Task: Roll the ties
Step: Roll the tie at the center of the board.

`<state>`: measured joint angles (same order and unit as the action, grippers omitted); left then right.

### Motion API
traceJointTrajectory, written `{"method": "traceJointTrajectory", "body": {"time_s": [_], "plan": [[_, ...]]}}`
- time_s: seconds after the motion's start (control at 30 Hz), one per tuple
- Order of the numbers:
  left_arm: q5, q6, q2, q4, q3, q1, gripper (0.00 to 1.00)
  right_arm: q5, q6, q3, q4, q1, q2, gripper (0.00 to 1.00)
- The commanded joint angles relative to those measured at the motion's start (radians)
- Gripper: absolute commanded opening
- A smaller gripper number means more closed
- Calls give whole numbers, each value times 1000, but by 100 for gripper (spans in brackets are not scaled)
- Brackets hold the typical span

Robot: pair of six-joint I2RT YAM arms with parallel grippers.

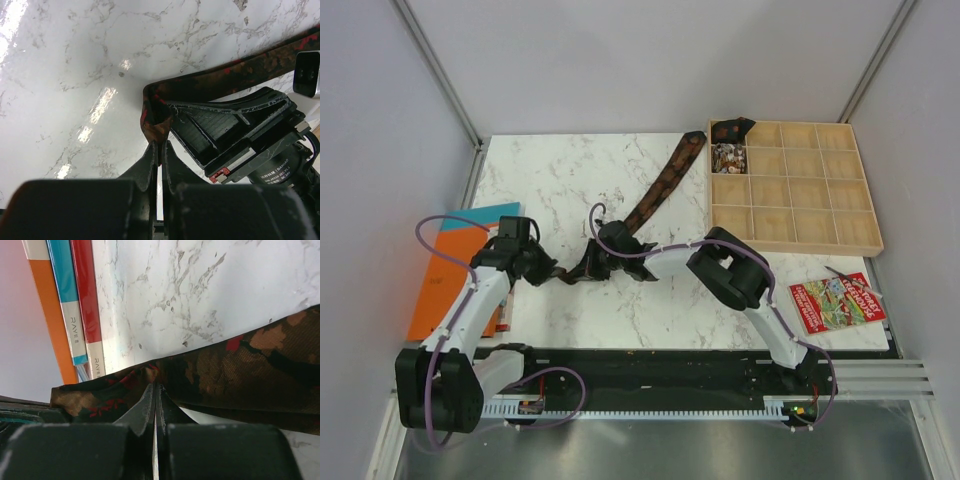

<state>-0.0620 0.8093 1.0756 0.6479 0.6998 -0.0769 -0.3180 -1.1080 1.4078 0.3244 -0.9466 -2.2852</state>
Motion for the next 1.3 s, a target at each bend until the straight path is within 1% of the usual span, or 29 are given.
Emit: {"method": "traceJointTrajectory", "body": {"time_s": [0.0,0.17,0.3,0.5,0.63,0.83,1.0,1.1,1.27], "plan": [[-16,-12,36,-42,58,-15,2,-23,7,29,5,-9,-17,0],[-41,-6,95,-73,78,-40,2,-55,16,36,11,-9,-28,0],[-90,4,151,-117,82,-57,2,-75,30,25,21,-1,-25,0],[-53,1,230,-125,113,-98,2,-96,56,-9,13,31,3,0],[-30,1,268,-129,132,-109,2,-113,103,-13,-59,49,44,0],[-6,-1,302,-143,142,-116,2,-115,152,-13,-166,77,102,5],[1,1,339,-159,147,-123,2,-138,177,-24,-208,97,145,9],[5,1,359,-165,156,-129,2,-139,197,-46,-238,107,187,11],[10,-7,405,-171,181,-147,2,-118,243,-134,-292,143,272,12]]}}
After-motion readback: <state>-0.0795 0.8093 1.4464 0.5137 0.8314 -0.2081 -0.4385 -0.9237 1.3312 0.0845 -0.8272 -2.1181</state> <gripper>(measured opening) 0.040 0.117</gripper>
